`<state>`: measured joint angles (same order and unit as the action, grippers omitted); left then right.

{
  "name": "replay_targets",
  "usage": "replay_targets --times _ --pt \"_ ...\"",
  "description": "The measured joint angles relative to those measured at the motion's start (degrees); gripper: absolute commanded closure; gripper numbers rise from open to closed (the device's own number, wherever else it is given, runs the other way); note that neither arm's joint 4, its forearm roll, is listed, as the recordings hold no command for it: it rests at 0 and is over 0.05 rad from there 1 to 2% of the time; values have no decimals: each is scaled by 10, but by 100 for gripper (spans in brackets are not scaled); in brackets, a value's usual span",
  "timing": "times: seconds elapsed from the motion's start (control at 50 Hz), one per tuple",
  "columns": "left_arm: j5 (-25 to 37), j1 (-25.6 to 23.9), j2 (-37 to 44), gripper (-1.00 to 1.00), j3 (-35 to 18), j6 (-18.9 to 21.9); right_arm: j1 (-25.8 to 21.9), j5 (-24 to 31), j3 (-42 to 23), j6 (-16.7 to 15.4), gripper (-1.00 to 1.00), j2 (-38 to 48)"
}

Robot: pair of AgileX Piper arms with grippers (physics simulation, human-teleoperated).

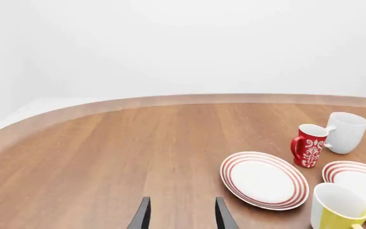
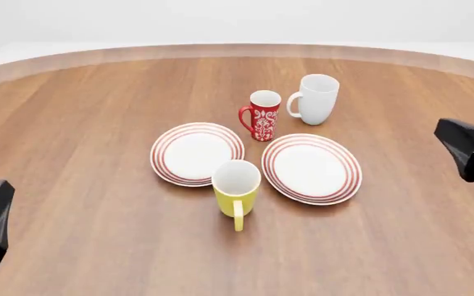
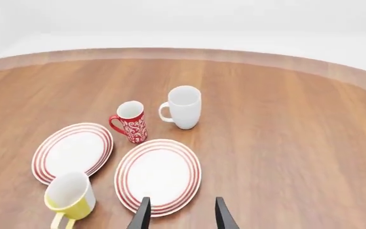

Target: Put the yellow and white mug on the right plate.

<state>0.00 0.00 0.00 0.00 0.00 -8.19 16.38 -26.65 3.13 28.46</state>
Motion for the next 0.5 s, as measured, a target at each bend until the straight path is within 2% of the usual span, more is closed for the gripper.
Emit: replay_targets --times 0.36,0.5 --pt "0 0 0 -100 0 0 -57 92 -115 25 -100 98" --pt "0 0 0 -100 0 0 -83 113 -138 39 -100 116"
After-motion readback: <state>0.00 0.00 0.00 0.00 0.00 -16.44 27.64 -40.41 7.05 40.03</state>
